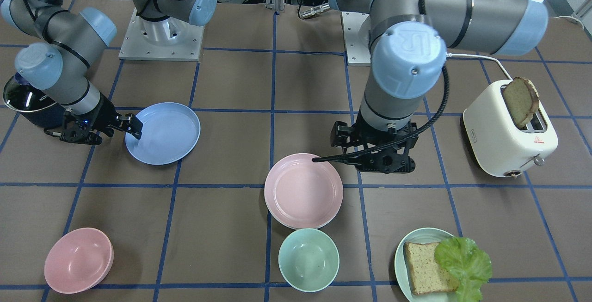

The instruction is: Stack three plates with pink and blue

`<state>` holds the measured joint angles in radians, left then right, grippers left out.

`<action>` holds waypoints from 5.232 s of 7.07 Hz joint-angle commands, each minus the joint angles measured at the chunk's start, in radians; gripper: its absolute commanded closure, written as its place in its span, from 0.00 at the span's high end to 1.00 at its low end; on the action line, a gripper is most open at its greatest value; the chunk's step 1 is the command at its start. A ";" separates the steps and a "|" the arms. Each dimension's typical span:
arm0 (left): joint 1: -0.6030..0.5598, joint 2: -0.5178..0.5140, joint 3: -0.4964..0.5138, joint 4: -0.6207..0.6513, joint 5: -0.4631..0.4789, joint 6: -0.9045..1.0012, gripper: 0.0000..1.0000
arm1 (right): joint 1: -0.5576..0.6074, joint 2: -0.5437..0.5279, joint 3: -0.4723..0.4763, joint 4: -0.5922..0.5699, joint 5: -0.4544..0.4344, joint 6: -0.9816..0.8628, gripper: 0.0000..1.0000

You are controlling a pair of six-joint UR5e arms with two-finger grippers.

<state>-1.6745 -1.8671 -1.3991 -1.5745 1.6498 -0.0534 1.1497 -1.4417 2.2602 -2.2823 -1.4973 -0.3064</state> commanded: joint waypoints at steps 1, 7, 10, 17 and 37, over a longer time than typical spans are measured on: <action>0.024 0.119 0.009 -0.097 -0.097 0.018 1.00 | -0.001 0.001 0.015 0.004 0.008 0.000 0.13; 0.027 0.266 -0.091 -0.029 -0.097 0.078 1.00 | 0.011 -0.112 -0.046 0.133 0.073 0.006 0.00; 0.026 0.269 -0.086 -0.030 -0.094 0.018 1.00 | 0.225 -0.092 -0.195 0.185 0.115 0.257 0.00; 0.029 0.273 -0.086 -0.035 -0.091 0.018 1.00 | 0.663 0.272 -0.576 0.103 0.109 0.869 0.00; 0.030 0.279 -0.089 -0.038 -0.091 0.018 1.00 | 0.360 -0.026 -0.857 0.748 -0.073 0.145 1.00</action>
<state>-1.6444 -1.5887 -1.4865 -1.6117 1.5585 -0.0353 1.5131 -1.4241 1.3915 -1.5583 -1.5820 -0.1522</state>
